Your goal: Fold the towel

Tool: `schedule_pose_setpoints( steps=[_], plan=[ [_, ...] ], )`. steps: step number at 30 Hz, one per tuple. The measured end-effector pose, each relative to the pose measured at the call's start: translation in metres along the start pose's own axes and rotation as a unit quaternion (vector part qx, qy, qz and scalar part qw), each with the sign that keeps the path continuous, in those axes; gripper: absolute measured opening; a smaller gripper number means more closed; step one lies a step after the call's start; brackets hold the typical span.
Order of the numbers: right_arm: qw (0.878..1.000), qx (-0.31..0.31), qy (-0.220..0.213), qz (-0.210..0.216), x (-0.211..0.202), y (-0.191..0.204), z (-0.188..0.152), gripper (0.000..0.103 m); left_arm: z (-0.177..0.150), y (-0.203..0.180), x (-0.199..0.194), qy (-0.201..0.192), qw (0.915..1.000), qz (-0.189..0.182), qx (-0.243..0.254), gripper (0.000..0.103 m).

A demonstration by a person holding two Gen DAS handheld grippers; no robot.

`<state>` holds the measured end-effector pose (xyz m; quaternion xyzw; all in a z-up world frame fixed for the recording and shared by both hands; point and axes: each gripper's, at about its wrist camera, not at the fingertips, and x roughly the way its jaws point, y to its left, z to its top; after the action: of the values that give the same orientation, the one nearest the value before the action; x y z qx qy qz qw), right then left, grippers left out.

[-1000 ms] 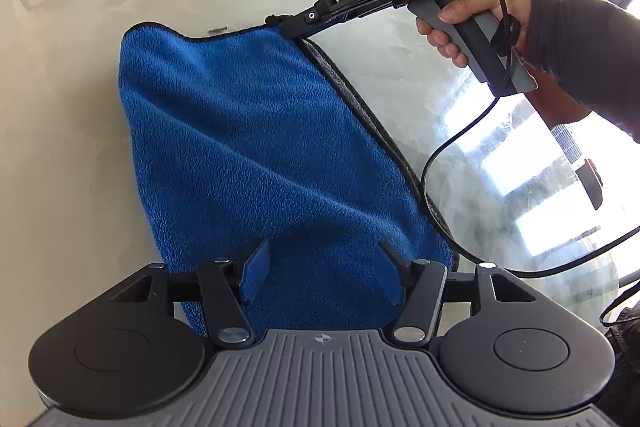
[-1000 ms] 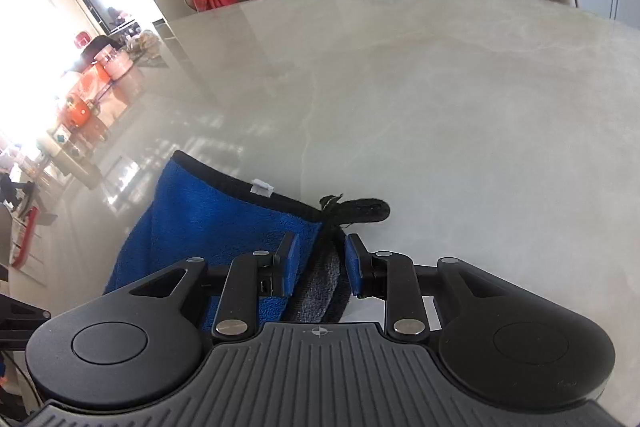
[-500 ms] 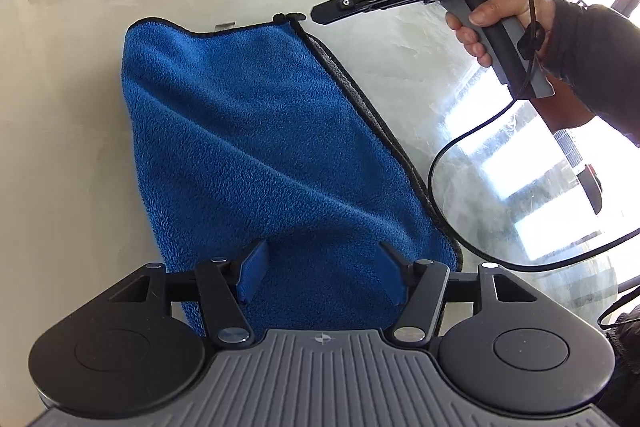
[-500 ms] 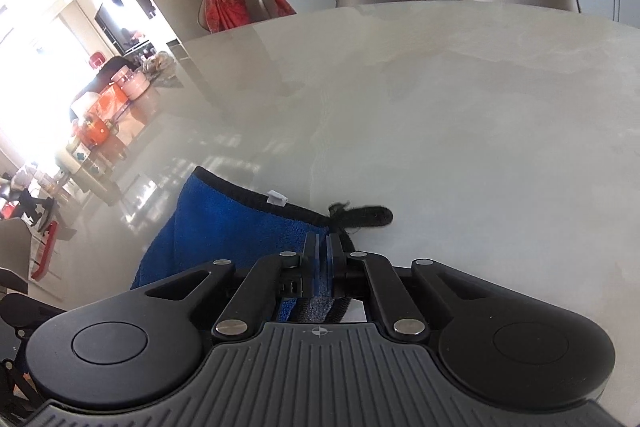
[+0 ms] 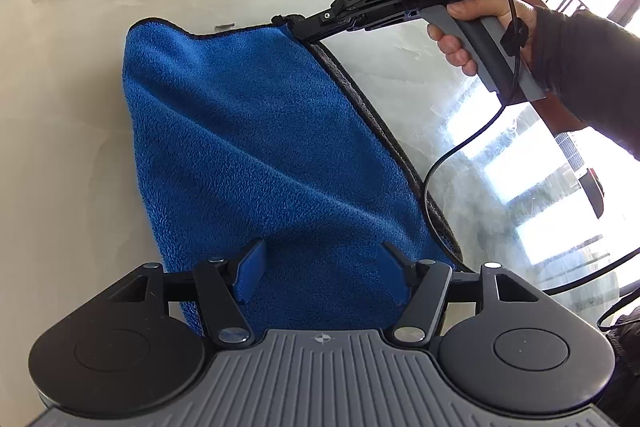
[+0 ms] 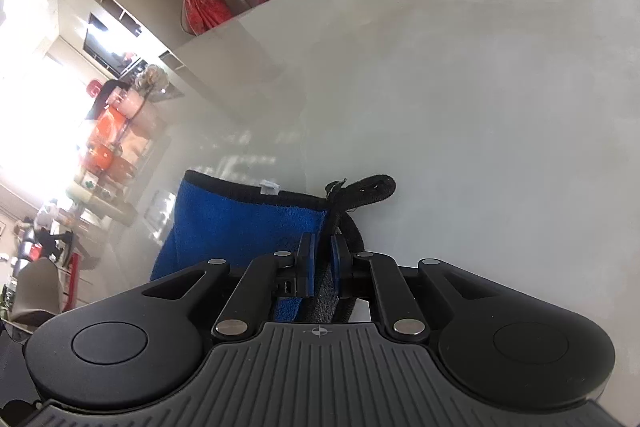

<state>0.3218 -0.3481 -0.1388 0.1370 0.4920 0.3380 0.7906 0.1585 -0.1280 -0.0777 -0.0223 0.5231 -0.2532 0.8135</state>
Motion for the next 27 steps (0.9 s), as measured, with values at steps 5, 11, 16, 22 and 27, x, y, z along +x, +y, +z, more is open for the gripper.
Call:
schedule_pose_setpoints(
  steps=[5, 11, 16, 22, 27],
  plan=[
    [1.0, 0.011, -0.012, 0.019, 0.0, -0.002, 0.0, 0.031, 0.0, -0.001, -0.001, -0.001, 1.0, -0.002, -0.002, 0.066],
    [0.999, 0.03, -0.017, 0.027, 0.006, -0.006, 0.006, 0.031, -0.003, -0.003, -0.005, -0.003, 1.0, -0.003, 0.002, 0.067],
    [1.0, -0.003, -0.02, 0.014, 0.009, 0.003, 0.005, 0.005, -0.003, -0.004, -0.006, -0.002, 1.0, -0.004, 0.001, 0.068],
    [0.998, -0.04, -0.036, 0.015, -0.01, 0.013, -0.004, 0.004, -0.002, -0.005, -0.007, 0.0, 1.0, -0.004, -0.001, 0.068],
    [0.999, -0.026, -0.043, -0.021, -0.019, 0.002, 0.0, 0.004, -0.003, -0.007, -0.008, 0.0, 1.0, -0.002, 0.004, 0.068]
  ],
)
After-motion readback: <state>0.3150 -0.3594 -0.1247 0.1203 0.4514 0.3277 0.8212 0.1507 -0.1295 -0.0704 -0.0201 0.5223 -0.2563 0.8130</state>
